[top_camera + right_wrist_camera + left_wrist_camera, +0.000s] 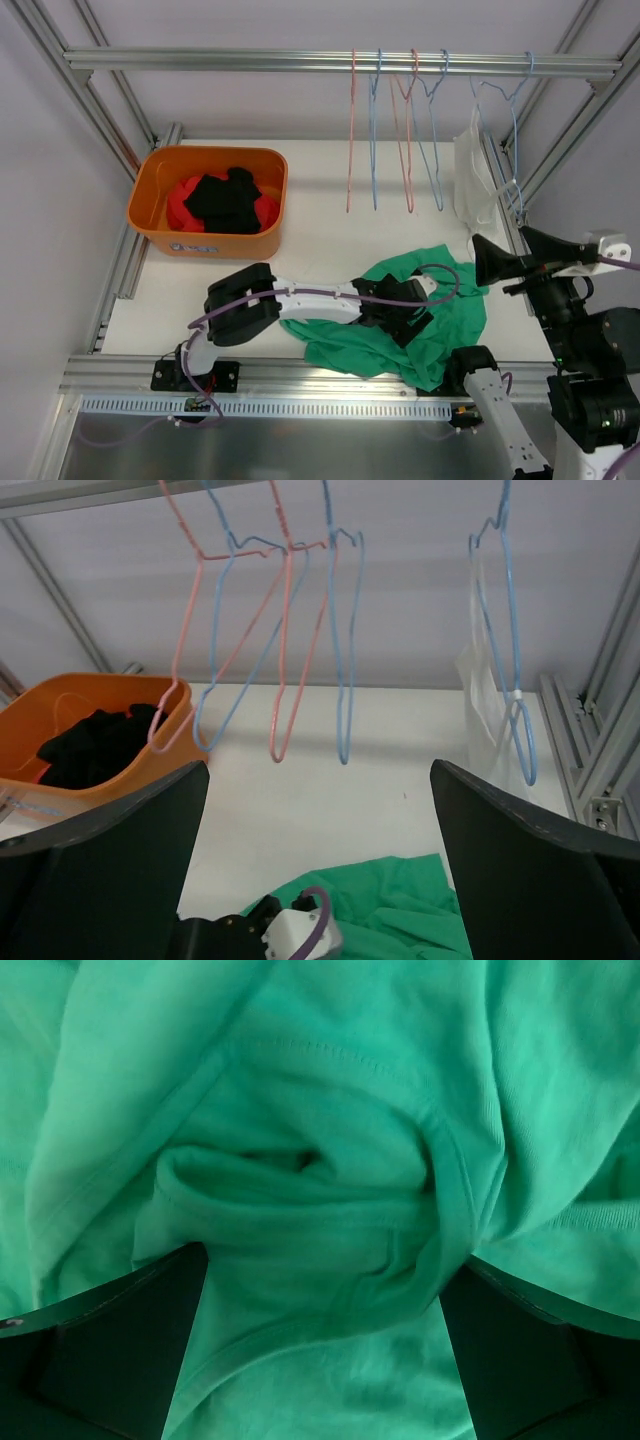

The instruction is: Remove the tank top from the hanger

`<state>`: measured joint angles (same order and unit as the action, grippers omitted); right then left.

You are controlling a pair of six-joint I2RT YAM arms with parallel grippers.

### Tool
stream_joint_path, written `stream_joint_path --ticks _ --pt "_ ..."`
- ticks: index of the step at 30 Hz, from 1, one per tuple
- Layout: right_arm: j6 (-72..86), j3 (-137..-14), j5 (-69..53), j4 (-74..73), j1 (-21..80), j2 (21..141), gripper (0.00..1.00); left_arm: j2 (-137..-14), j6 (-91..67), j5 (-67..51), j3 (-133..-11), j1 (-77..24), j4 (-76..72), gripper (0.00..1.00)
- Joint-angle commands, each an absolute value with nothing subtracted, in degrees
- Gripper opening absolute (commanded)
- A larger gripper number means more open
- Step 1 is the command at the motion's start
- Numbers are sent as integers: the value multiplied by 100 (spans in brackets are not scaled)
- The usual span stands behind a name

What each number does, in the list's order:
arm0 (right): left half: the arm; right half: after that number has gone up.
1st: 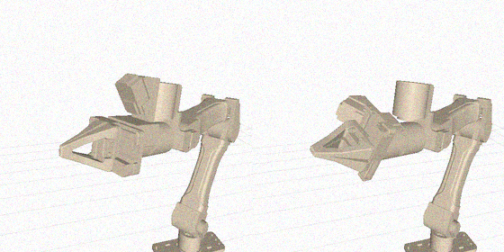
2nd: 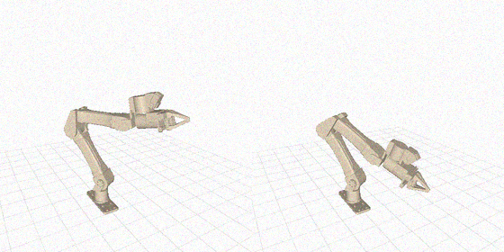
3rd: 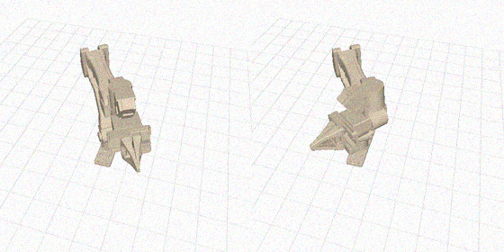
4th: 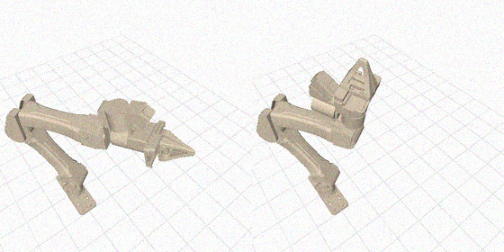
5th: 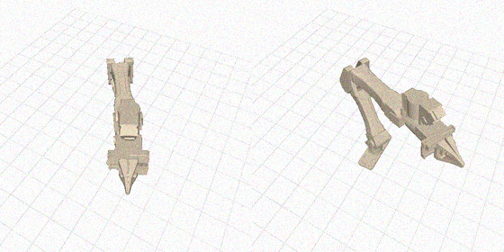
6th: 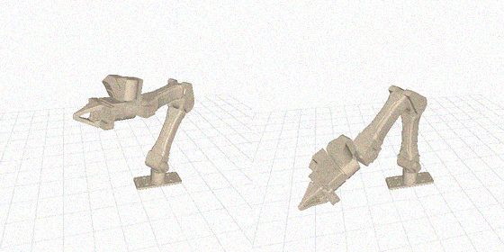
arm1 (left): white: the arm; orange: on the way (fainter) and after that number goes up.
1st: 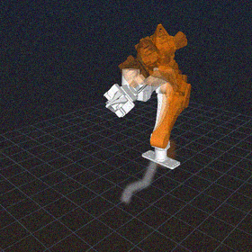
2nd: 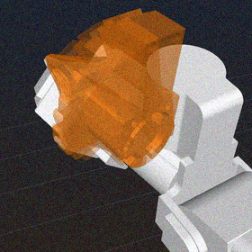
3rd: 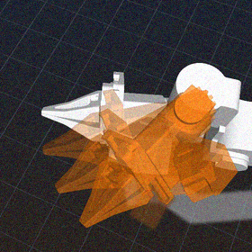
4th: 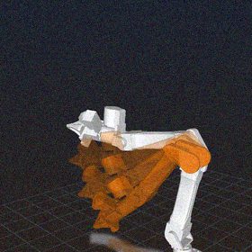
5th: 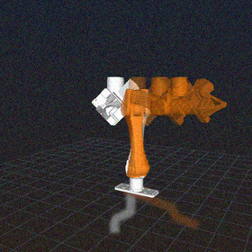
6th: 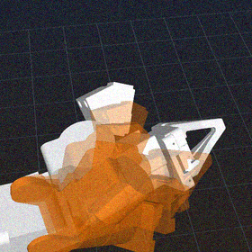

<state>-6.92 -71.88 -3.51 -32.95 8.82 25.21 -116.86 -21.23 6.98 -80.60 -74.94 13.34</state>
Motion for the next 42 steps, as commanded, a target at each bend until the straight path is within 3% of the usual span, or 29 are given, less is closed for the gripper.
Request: stream_joint_path --ticks 1,4,6,7,8,12,19,25,30,37,42 --pt "-642 -7172 -1142 -3787 870 2286 99 -12249 -1872 1695 -8603 -7620 1397 99" --pt "-571 -7198 -1327 -3797 870 2048 99 -12699 -1916 1793 -8955 -7673 1590 97" --pt "-571 -7216 -1336 -3806 861 1899 99 -12955 -1986 1863 -9044 -7743 1670 38" --pt "-580 -7242 -1336 -3806 870 1864 99 -12990 -2108 1994 -8974 -7769 1687 15" --pt "-606 -7251 -1284 -3806 870 1811 100 -12964 -2188 2152 -8904 -7787 1731 0" --pt "-694 -7304 -1064 -3797 870 1644 99 -12140 -2775 3011 -8115 -7796 2003 0" --pt "-651 -7137 -958 -3710 870 1644 99 -8024 -3498 4446 -6391 -7805 2871 0" --pt "-458 -6908 -853 -3350 870 1608 99 -6146 -3402 5194 -6976 -7377 3726 0" --pt "-369 -6882 -853 -3155 879 1731 100 -5968 -2324 5063 -8163 -6418 3815 0" --pt "-264 -6803 -853 -3032 879 1942 99 -7073 -932 4273 -11323 -4801 3849 0" --pt "-229 -6794 -853 -2997 879 2048 100 -7839 -642 3894 -12567 -3887 3911 0"
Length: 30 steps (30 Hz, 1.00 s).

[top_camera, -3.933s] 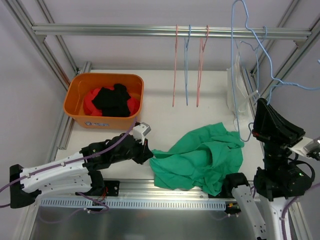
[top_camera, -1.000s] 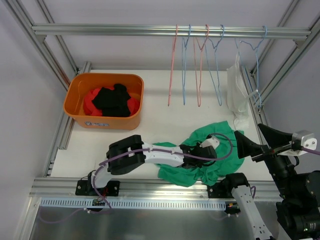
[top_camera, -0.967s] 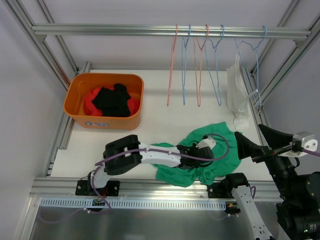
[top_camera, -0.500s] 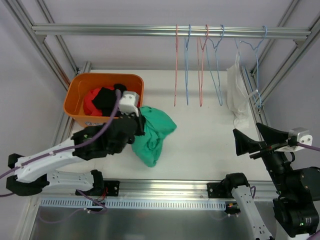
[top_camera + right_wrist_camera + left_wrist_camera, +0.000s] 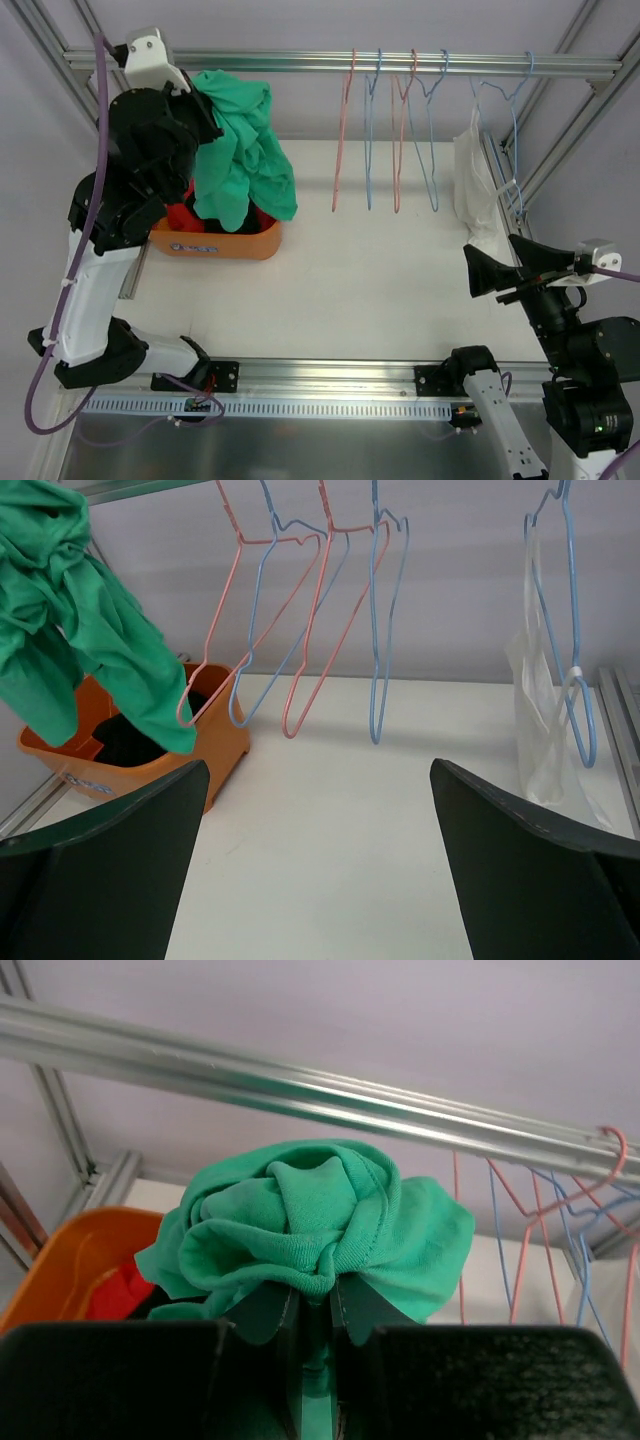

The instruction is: Remove the tank top from the hanger

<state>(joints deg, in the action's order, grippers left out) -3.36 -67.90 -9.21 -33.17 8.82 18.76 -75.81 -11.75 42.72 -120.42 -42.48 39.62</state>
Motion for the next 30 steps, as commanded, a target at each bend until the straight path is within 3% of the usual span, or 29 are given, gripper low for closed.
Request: stream_joint_path --ticks 1,4,8,16,22,23,24,25,26,28,30 --pt "-229 -6785 -861 -2988 879 2065 99 -8040 -685 3728 -12777 -3493 3902 0" --pt "-220 -6724 -914 -2945 879 2092 100 -8235 -1123 2887 -12649 -2414 3911 0" --pt "-237 -6583 -914 -2944 879 1995 100 -8034 -2037 2182 -11464 -1410 3876 0" --pt "-246 -6355 -1133 -2944 879 1986 99 -7655 -3910 2206 -8669 -54 3403 0" --pt "-360 -6451 -1486 -3357 879 2442 99 -8464 -4008 1179 -8315 686 3261 0" --pt "-395 -6529 -1398 -3418 879 2478 99 -8429 -4034 1117 -8262 686 3243 9" --pt "-483 -6582 -1284 -3549 879 2531 99 -8255 -4052 1055 -8131 686 3234 24" --pt "-544 -6670 -1031 -3629 879 2592 99 -8157 -4069 1011 -8078 686 3226 41" --pt "-615 -6793 -924 -3726 879 2836 99 -8043 -4061 985 -8025 686 3217 71" --pt "-826 -7179 -686 -4007 879 3171 99 -7805 -3912 697 -8138 686 3208 98" --pt "-879 -7556 -511 -4209 870 3690 99 -7648 -3491 310 -8523 685 3260 99"
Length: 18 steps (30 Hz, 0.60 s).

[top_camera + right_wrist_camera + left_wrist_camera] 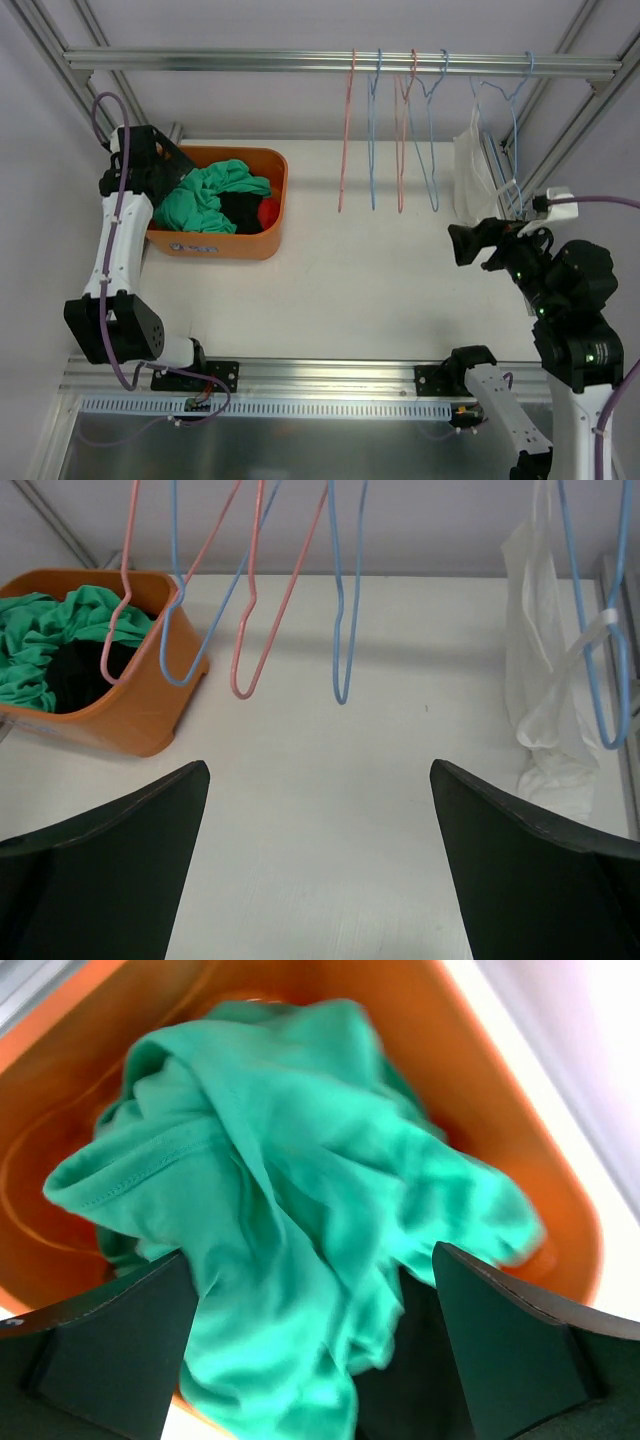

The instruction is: Remove the tank top from the hanger

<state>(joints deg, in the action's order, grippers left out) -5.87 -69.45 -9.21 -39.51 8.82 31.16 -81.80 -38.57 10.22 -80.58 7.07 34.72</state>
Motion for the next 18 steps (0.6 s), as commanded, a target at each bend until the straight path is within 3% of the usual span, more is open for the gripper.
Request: stream_joint_path --ticks 1,5,12,15,18 --pt "-905 -7663 -275 -4262 870 3839 99 -7551 -3376 134 -8630 686 3287 99" --pt "-1036 -8164 526 -4289 870 4332 99 -6664 -2911 -902 -8824 616 3445 99" --pt "-1862 -9763 1600 -4588 458 6212 99 -4434 -2391 -2318 -7317 439 3560 99" --pt "-2292 -10308 1521 -4492 299 6968 93 -3503 -2198 -2566 -6593 439 3568 99" --pt "-2452 -10764 1276 -4491 27 7680 81 -3112 -1996 -2872 -6320 152 3743 99"
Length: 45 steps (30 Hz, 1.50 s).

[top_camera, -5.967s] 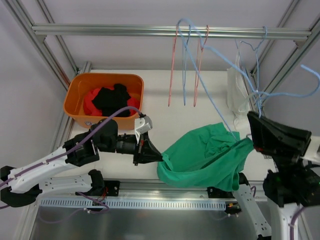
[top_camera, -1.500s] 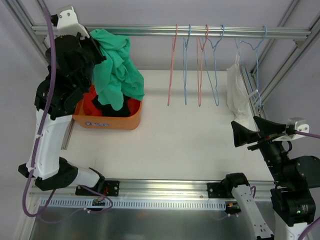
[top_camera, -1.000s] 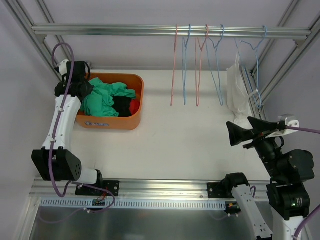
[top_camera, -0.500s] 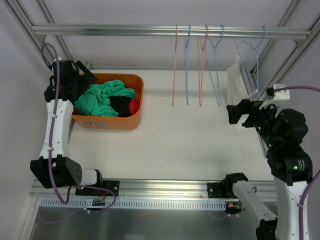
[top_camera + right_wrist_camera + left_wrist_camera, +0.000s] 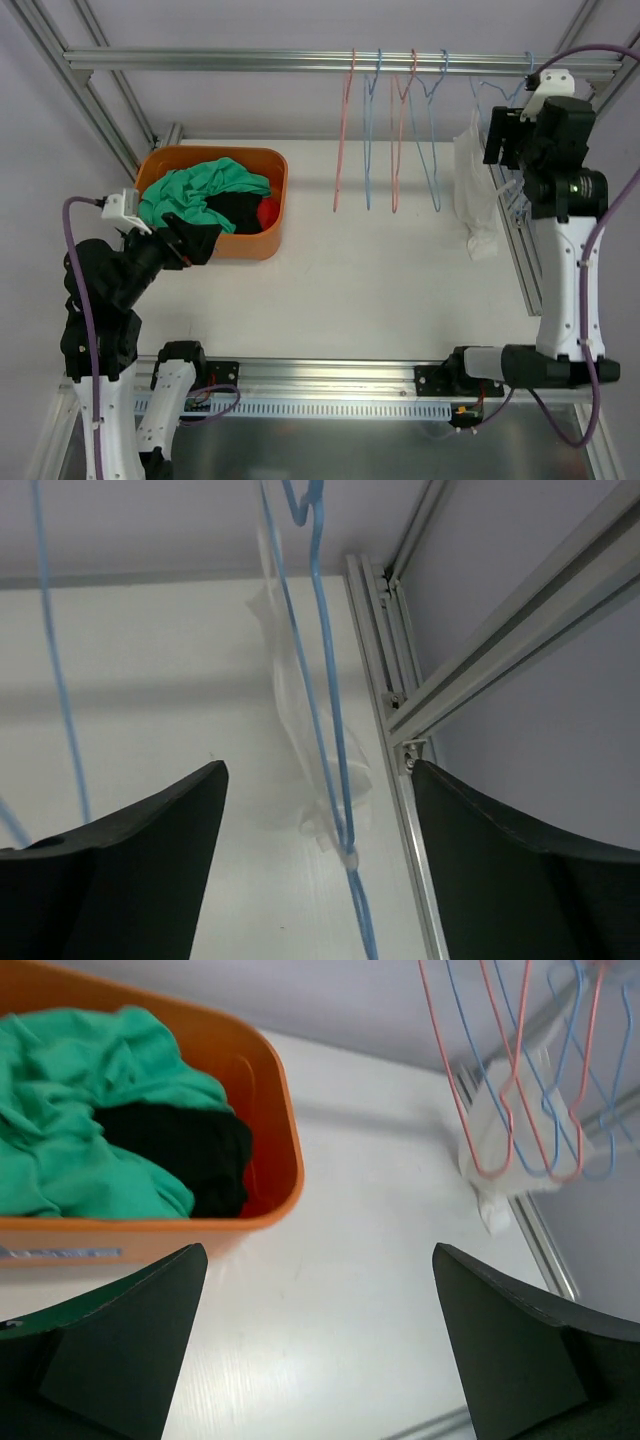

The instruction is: Remove the tank top from the hanger

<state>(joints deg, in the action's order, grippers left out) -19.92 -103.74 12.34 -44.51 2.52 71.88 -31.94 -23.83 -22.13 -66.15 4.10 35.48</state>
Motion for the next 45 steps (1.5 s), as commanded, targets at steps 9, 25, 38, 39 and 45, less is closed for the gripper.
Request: stream_joint_path --ticks 9,25,38,39,45 --pt "-2435 -10978 309 -4070 -413 8367 30 -3015 -1714 -2944 -6109 -176 4008 99" --pt "-1310 -10214 -624 -2804 -606 7182 0 -3050 -1644 -3005 -6152 -281 4025 99" --pt "-1530 -8439 -641 -3279 -712 5257 0 -4340 -1907 -3427 -7479 -632 3745 99" --pt "-1512 -8429 -676 -3287 -712 5186 0 -4420 -1968 -3454 -7514 -720 3570 99" --pt "-1406 -8736 -764 -4401 -712 4888 1 -5254 -2172 -3008 -8094 -2603 2901 99"
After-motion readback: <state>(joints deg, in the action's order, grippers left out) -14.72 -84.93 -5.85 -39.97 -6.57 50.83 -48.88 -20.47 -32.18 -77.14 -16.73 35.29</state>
